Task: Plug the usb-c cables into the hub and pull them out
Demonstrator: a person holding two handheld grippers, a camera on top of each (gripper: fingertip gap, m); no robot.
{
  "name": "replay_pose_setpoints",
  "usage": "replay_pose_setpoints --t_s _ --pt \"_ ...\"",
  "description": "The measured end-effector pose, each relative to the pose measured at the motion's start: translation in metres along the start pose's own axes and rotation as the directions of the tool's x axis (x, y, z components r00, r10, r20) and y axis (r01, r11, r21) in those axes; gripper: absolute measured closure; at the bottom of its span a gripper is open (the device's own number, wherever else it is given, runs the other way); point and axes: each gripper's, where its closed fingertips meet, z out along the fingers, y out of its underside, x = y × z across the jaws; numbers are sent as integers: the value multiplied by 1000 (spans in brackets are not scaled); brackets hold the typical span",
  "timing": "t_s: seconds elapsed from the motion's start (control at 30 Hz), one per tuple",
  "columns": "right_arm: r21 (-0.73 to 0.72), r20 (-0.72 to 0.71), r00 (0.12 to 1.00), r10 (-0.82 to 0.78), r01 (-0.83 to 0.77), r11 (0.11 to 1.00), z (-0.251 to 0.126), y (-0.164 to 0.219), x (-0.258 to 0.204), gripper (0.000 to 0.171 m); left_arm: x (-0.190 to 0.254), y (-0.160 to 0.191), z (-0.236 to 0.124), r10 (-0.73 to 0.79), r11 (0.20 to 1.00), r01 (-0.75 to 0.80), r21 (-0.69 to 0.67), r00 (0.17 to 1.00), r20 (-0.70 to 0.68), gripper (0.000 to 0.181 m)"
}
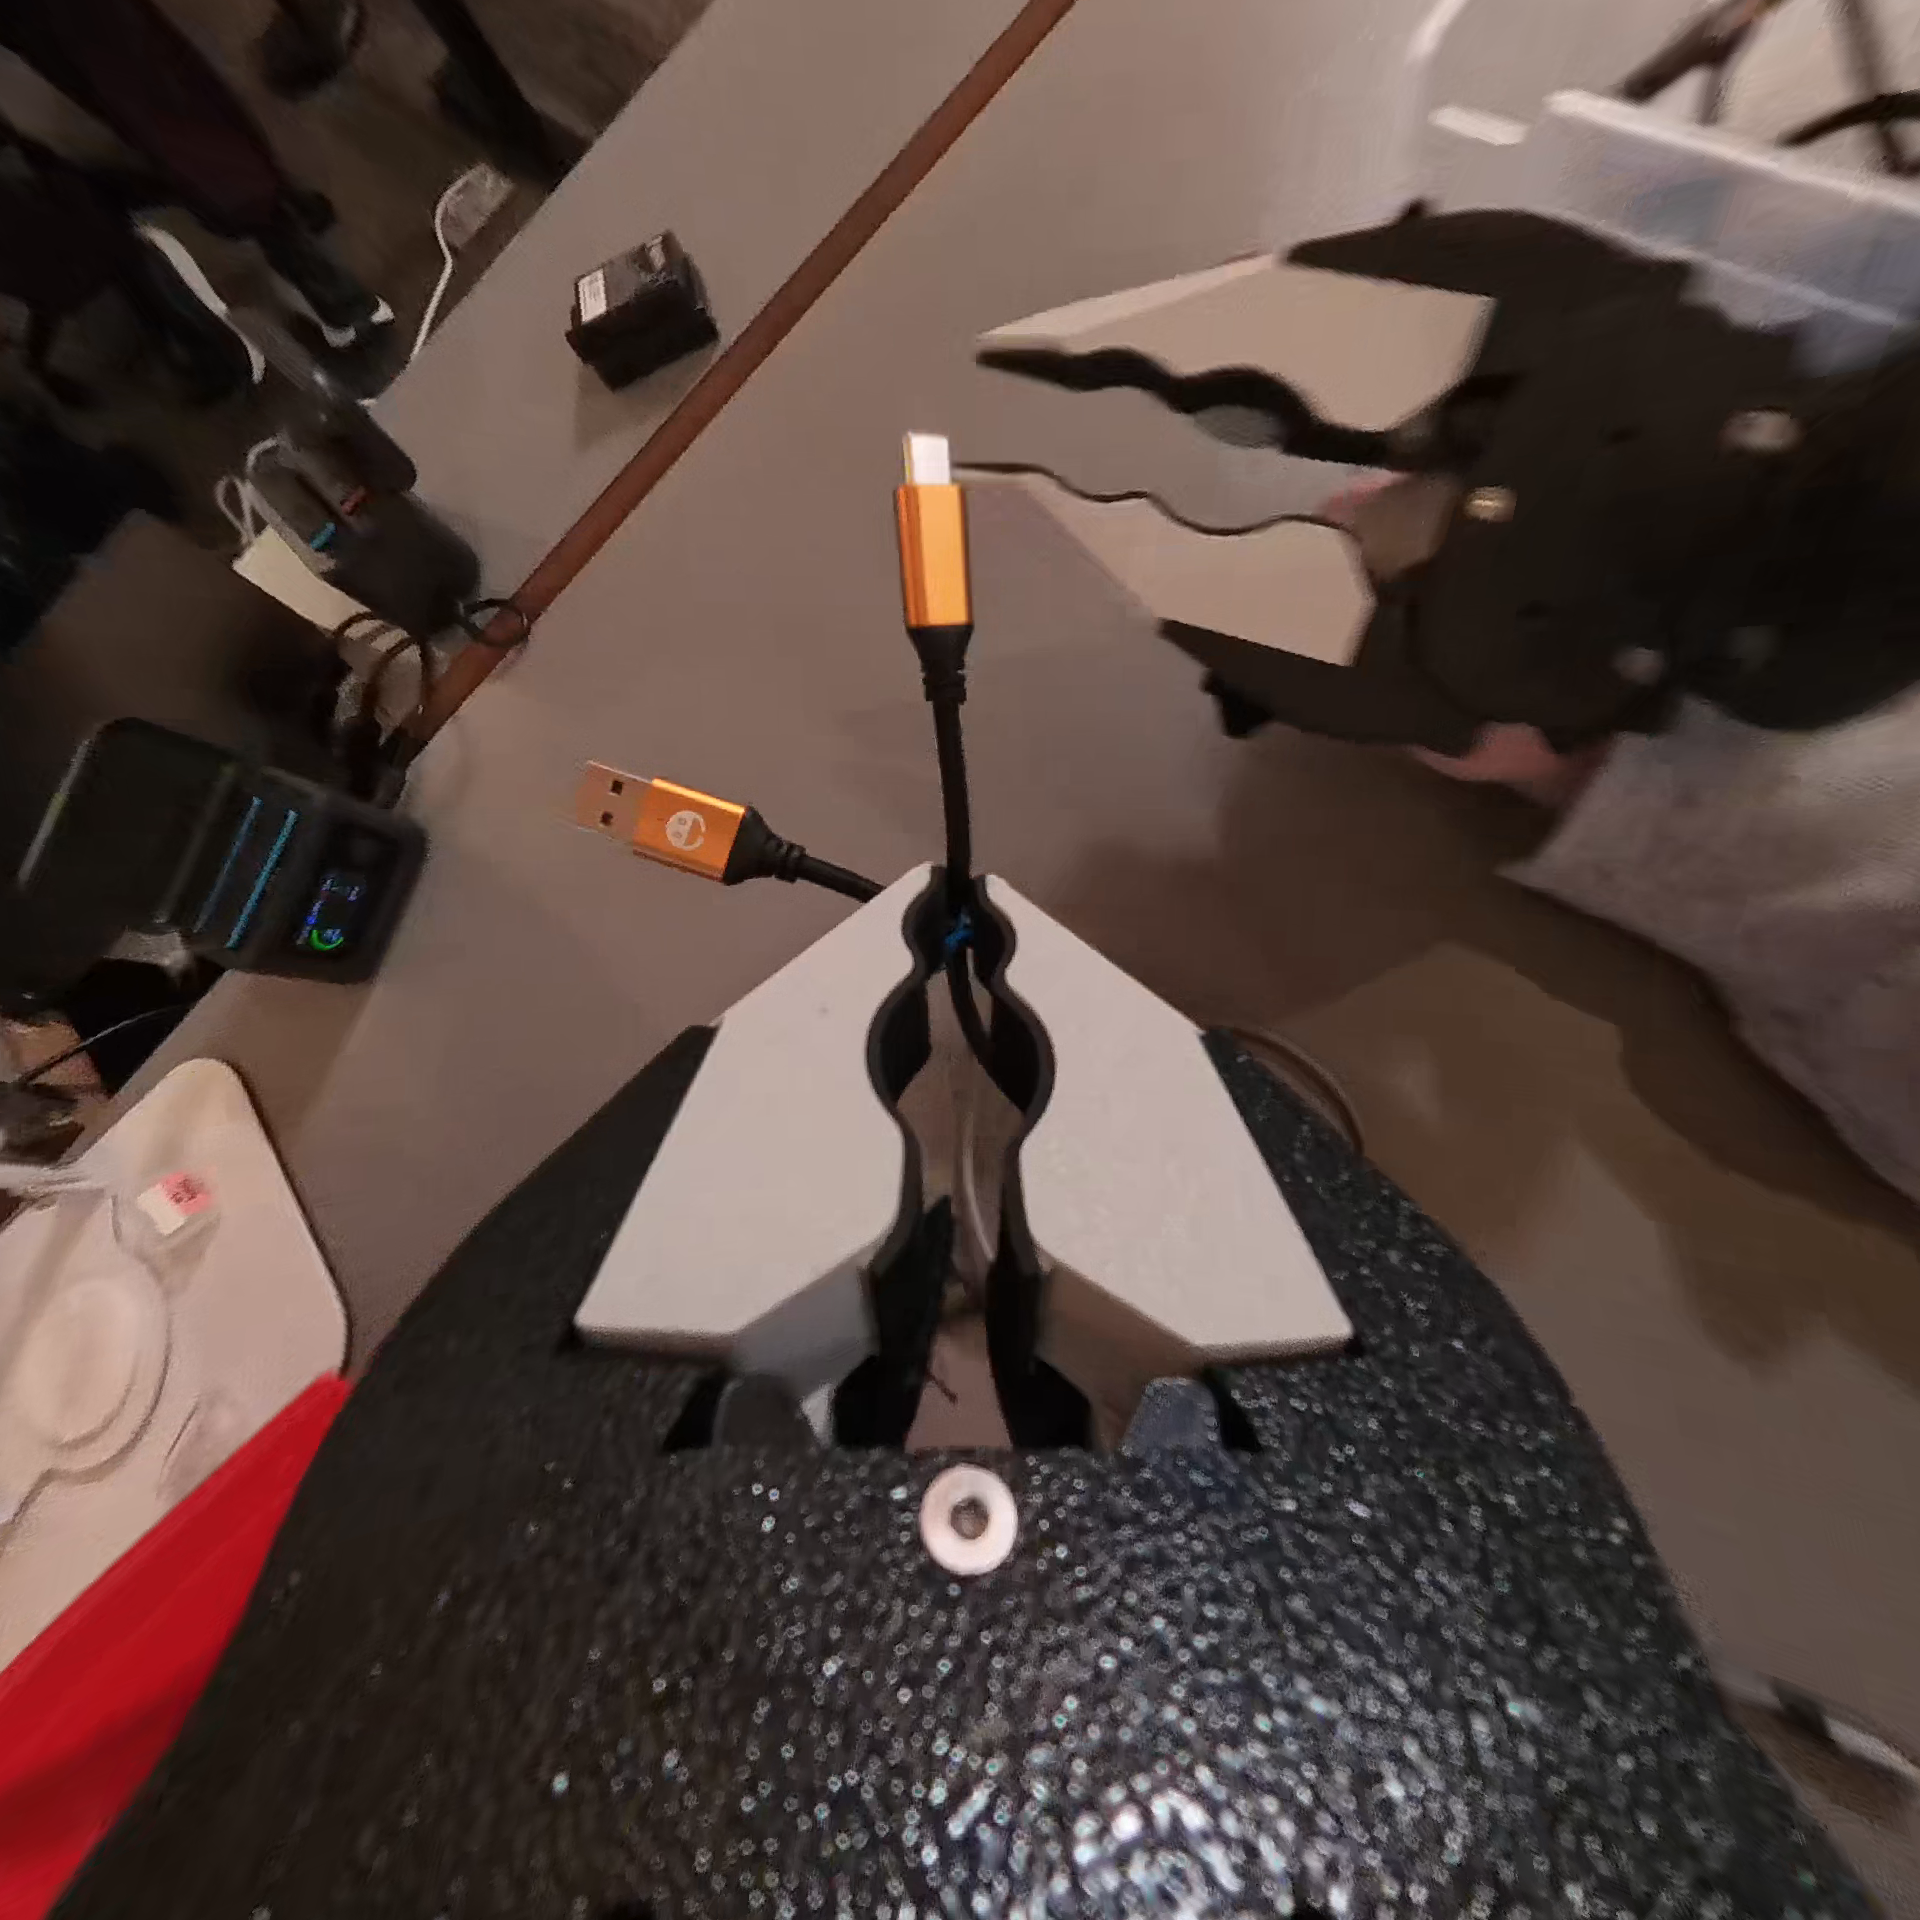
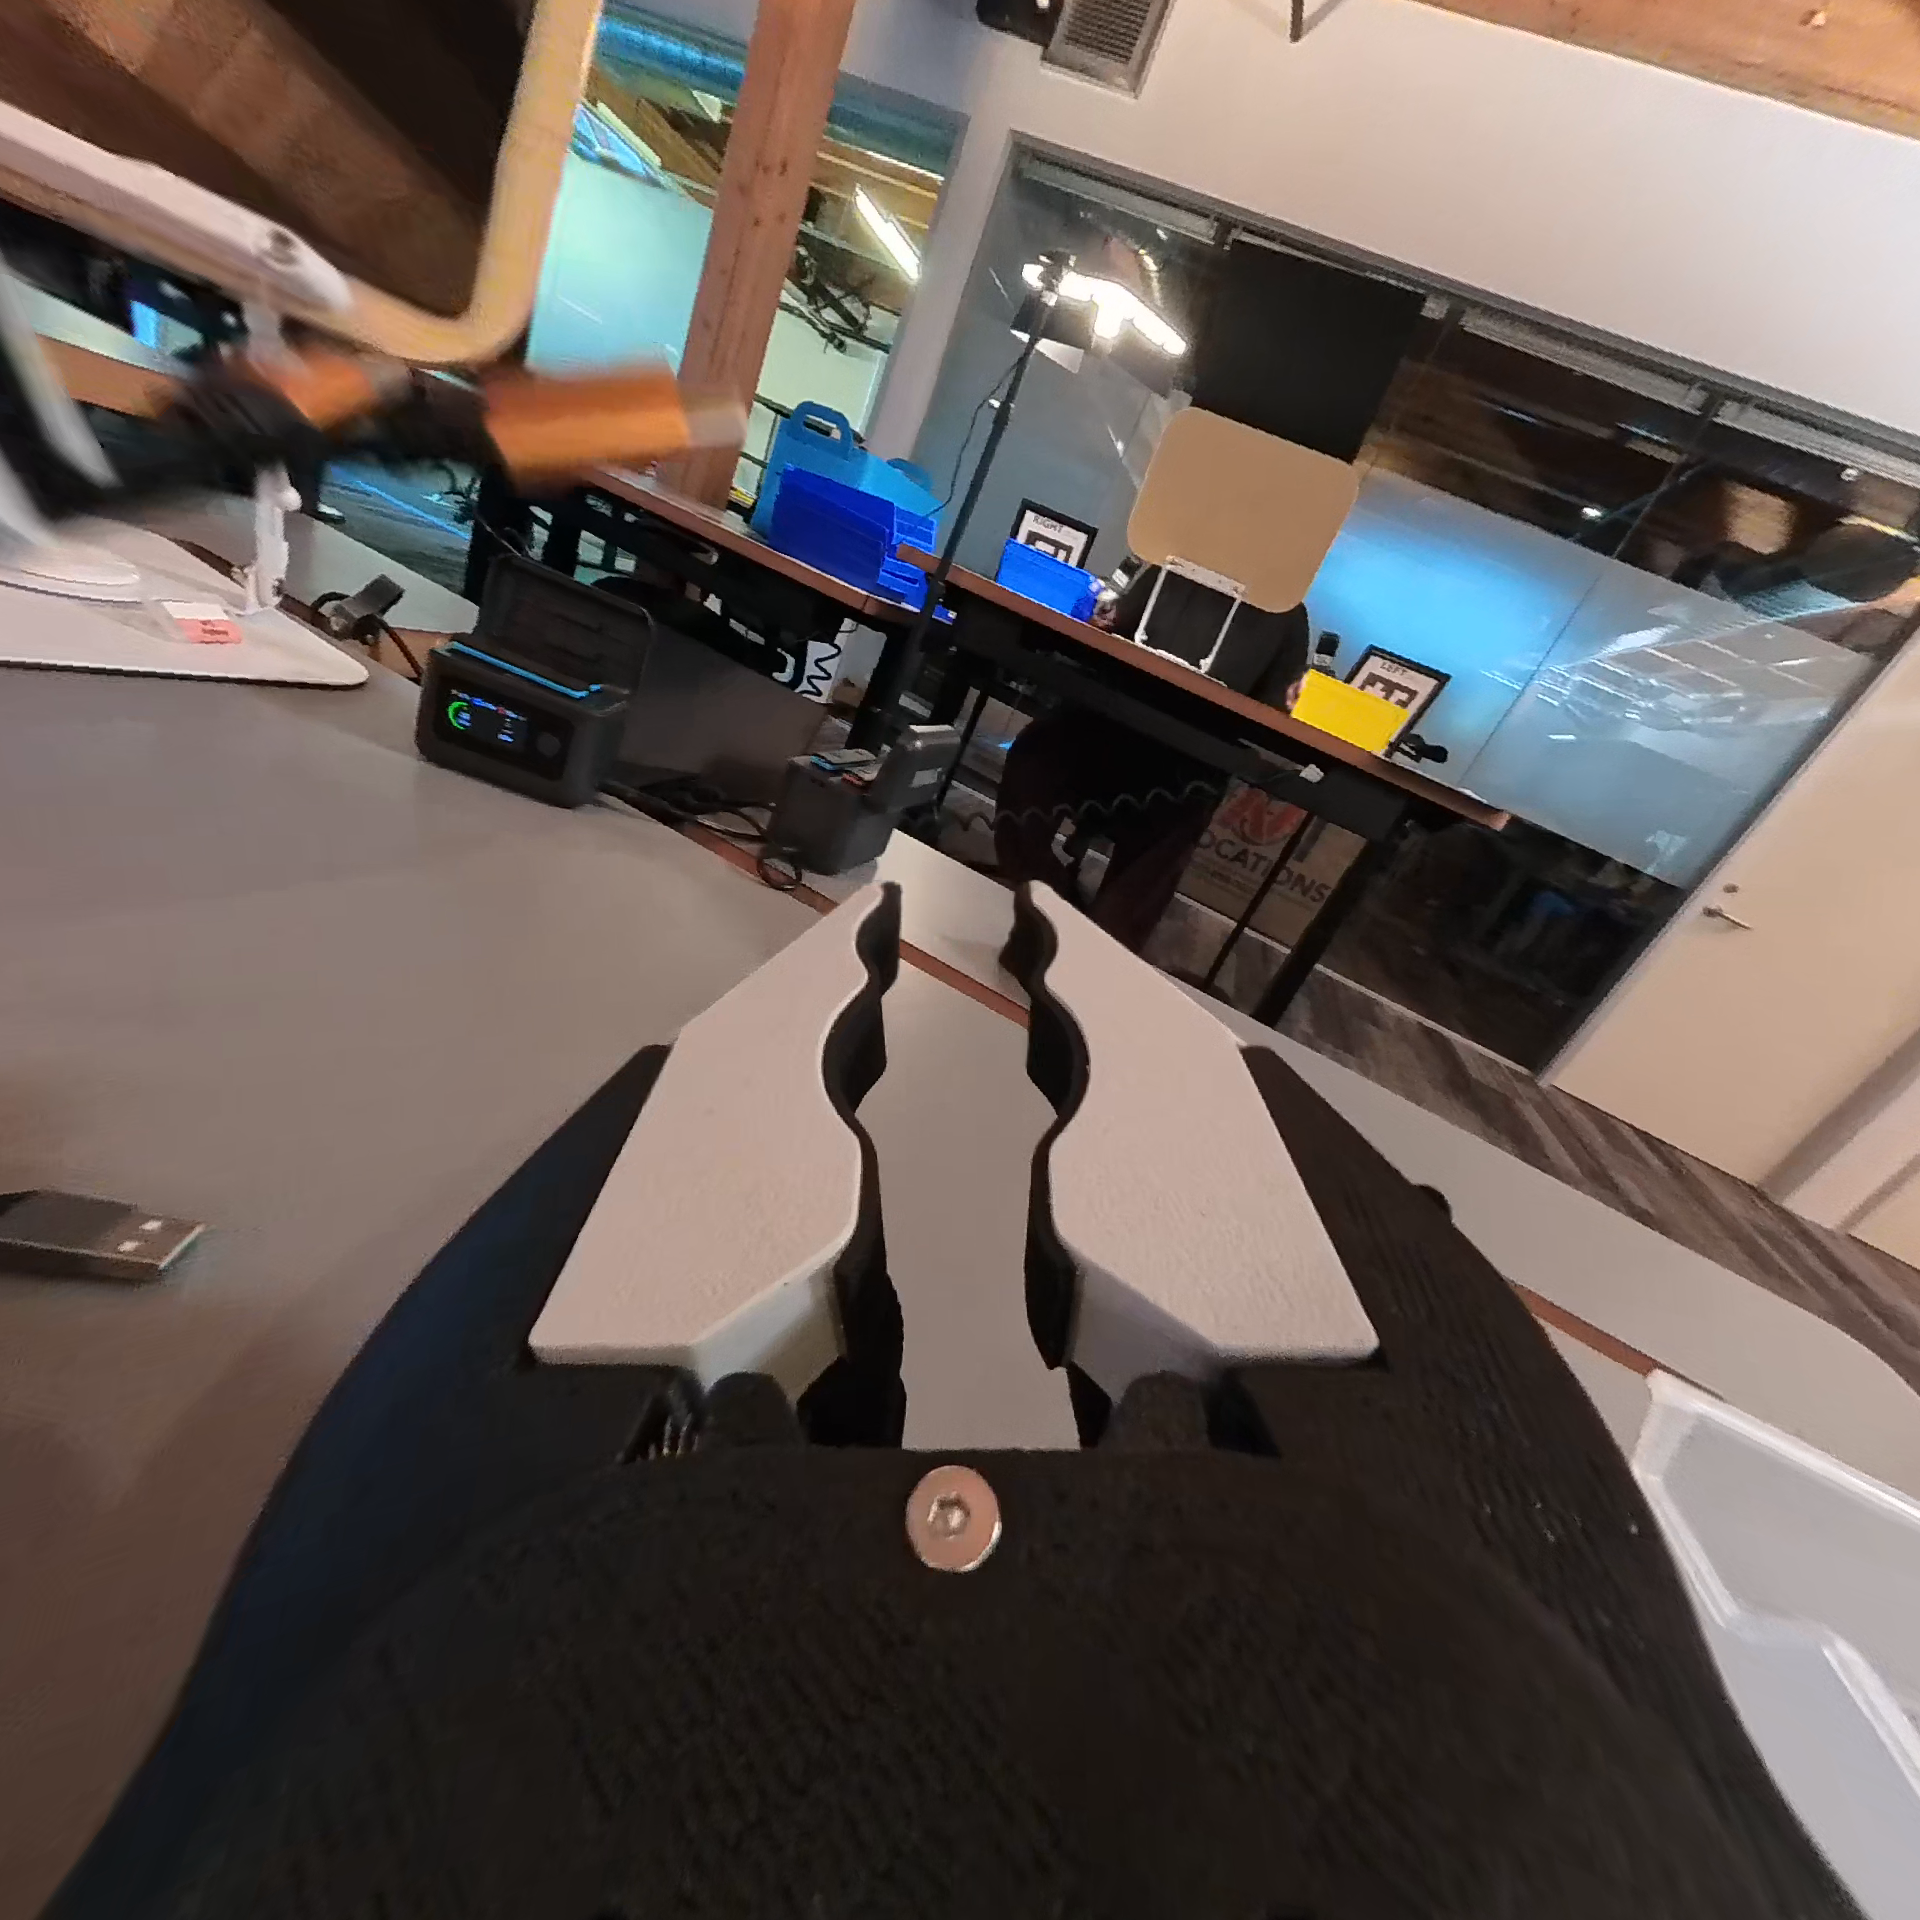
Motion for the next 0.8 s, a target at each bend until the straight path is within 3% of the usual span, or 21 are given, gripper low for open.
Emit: replay_pose_setpoints --t_s 0.03,0.17,0.3,0.4,0.6,0.7,0.8 --pt "-5 -3 1000 1 -1 1000 0 1 1 151 -7 0 15 -24 1000 24 3 1000 -6 180" --pt "-1 5 1000 -8 8 1000 1 0 -2 151 -31 7 60 -120 991 121 54 992 -32 167" --pt "0 16 1000 -18 18 1000 2 0 -5 151 -41 25 72 -154 980 152 129 988 0 149" --pt "-4 29 999 -20 20 1000 3 1 -8 151 -50 29 58 -165 950 144 277 985 53 128" --pt "-10 72 995 -68 69 998 -1 1 -19 152 -44 43 10 -205 786 193 588 978 -46 127" --pt "-12 64 993 -96 97 995 -15 -2 -20 157 -45 59 2 -216 767 220 602 973 -81 125" --pt "-17 63 993 -95 97 995 -29 -7 -23 157 -46 68 -1 -121 792 96 603 993 1 134"
